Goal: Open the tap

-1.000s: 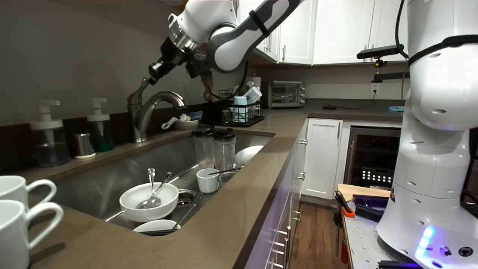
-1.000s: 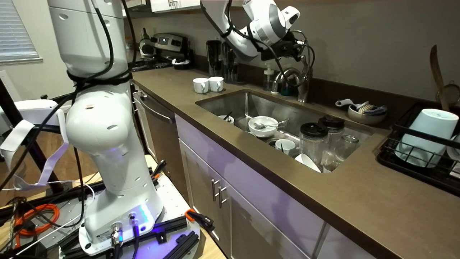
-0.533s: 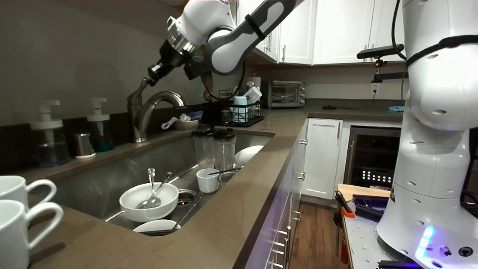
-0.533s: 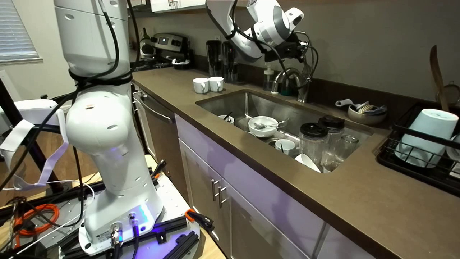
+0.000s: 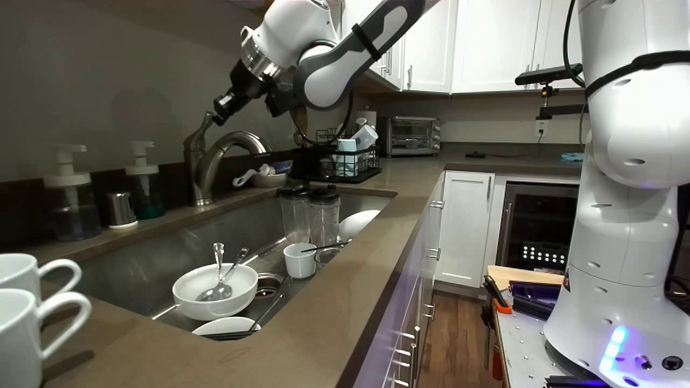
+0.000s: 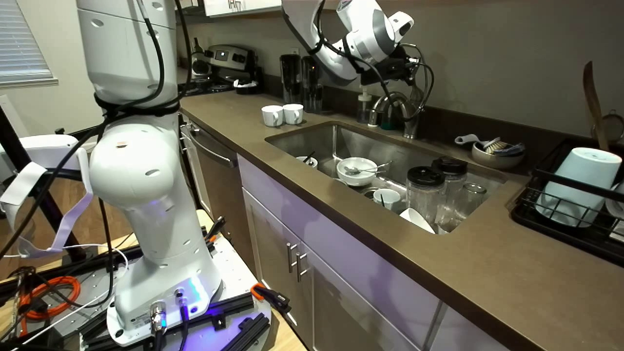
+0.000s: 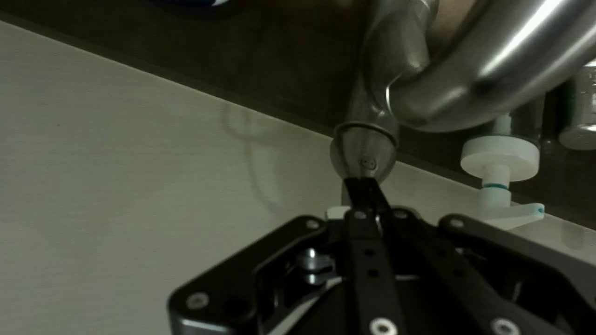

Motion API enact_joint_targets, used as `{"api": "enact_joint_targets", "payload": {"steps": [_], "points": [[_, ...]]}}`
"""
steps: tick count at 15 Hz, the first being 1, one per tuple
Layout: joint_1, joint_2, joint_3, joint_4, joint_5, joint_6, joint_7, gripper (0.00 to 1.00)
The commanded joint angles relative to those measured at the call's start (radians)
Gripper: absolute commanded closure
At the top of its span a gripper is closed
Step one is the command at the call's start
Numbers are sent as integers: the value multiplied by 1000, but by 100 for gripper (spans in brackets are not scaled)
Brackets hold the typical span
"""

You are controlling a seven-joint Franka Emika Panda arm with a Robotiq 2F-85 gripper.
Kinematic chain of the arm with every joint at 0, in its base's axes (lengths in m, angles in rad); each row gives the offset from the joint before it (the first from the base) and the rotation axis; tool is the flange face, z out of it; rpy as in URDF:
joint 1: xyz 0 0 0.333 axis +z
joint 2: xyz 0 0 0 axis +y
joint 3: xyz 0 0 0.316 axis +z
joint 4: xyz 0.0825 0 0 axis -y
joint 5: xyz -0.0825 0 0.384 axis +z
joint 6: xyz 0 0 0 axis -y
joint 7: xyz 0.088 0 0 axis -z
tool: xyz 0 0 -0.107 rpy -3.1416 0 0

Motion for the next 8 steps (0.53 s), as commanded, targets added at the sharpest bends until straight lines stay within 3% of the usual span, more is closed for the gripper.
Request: {"api": "enact_joint_targets", "payload": {"steps": [1, 8], "points": [[0, 23, 22, 43, 18, -11, -39, 96], [6, -6, 31, 84, 6, -91, -69, 94]]}}
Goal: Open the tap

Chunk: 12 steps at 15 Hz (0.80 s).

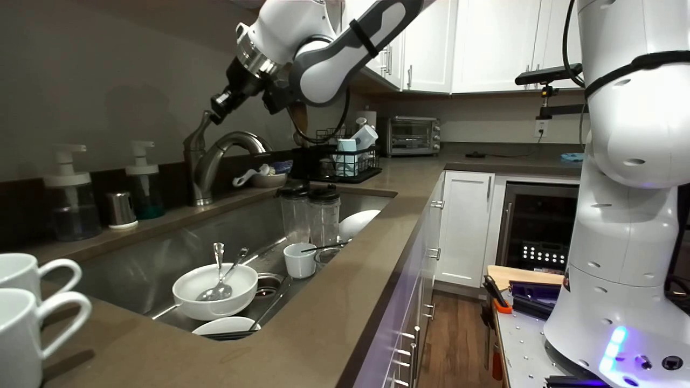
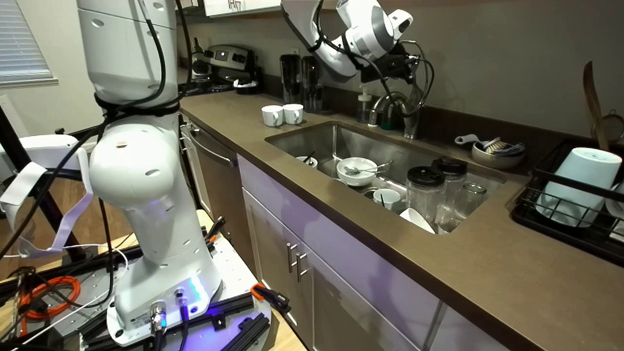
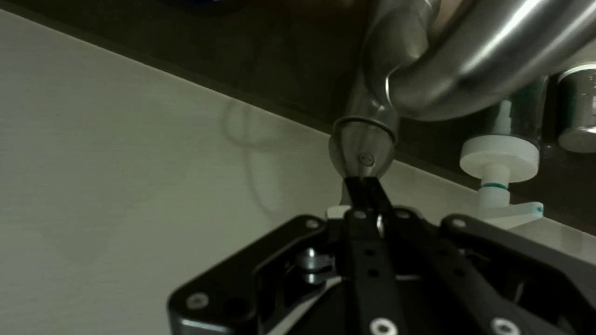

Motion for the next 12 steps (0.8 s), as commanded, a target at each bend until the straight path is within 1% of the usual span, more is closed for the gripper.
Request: {"api": "enact_joint_targets", "payload": {"steps": [1, 5, 8, 12], "points": [[6, -8, 17, 71, 3, -58, -52, 95], [0, 10, 33, 127, 14, -45, -80, 95], [-3, 23, 36, 152, 12, -41, -70, 95], [10, 9, 2, 136, -37, -61, -13, 95]]}}
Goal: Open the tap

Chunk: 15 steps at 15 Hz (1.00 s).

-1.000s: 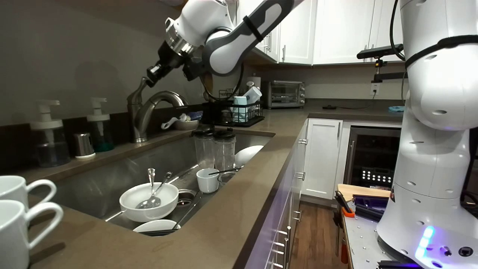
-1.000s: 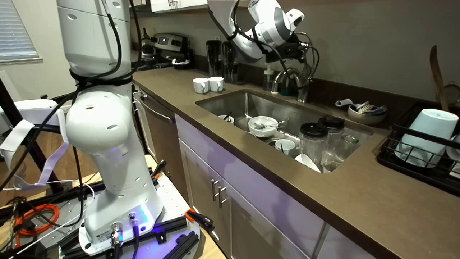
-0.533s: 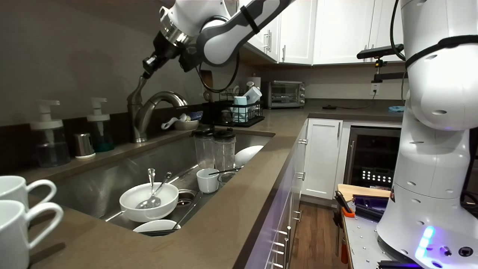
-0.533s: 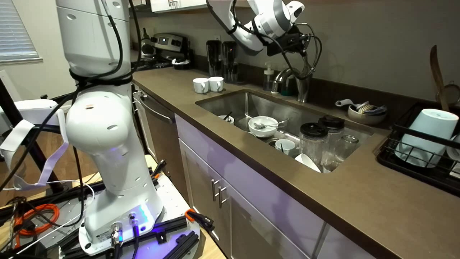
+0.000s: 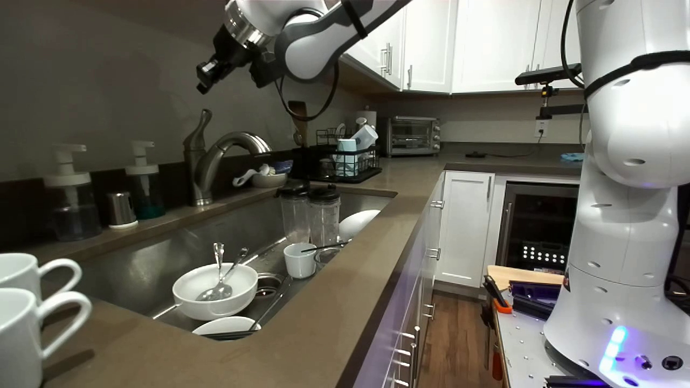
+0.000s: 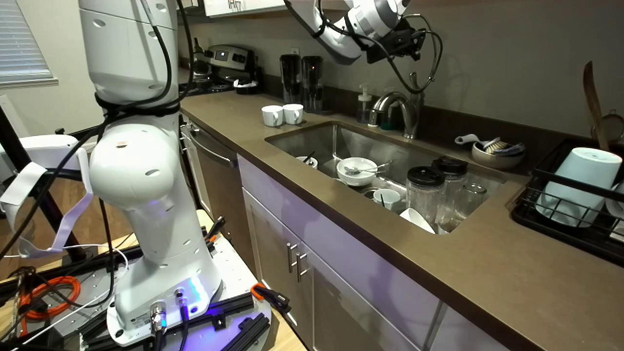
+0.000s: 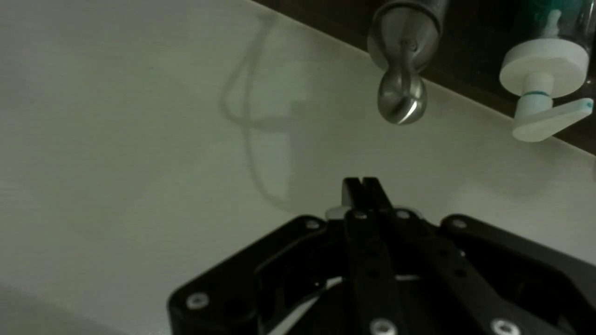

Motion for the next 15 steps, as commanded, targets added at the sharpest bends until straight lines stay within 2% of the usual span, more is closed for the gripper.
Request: {"api": "enact_joint_targets", "payload": {"steps": [1, 4, 7, 10, 15], "points": [[14, -9, -30, 1, -46, -33, 41, 95], [21, -21, -43, -20, -45, -67, 50, 96], [5, -18, -6, -48, 32, -91, -3, 96], [2, -12, 11, -64, 57, -98, -5, 96], [8, -21, 6, -81, 52, -111, 17, 96]]}}
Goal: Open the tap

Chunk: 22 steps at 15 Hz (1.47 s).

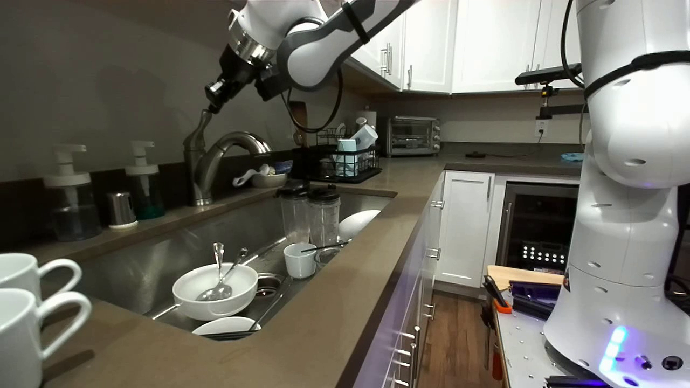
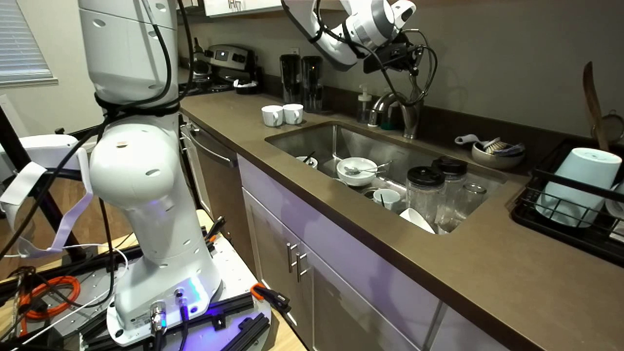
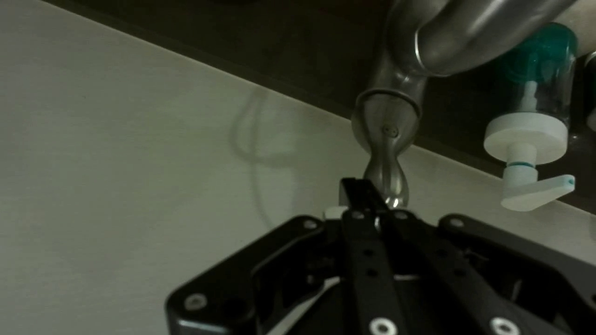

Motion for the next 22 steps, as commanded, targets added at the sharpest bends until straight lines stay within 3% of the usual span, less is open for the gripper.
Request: {"api": "enact_joint_targets", "payload": {"steps": [1, 6, 9, 17, 22], "points": [[6, -22, 4, -32, 9, -44, 12, 95], [15, -31, 9, -42, 16, -143, 6, 96], [9, -27, 26, -53, 42, -118, -7, 95], [27, -29, 2, -13, -111, -107, 55, 96], [19, -5, 13, 39, -97, -96, 25, 96]]}}
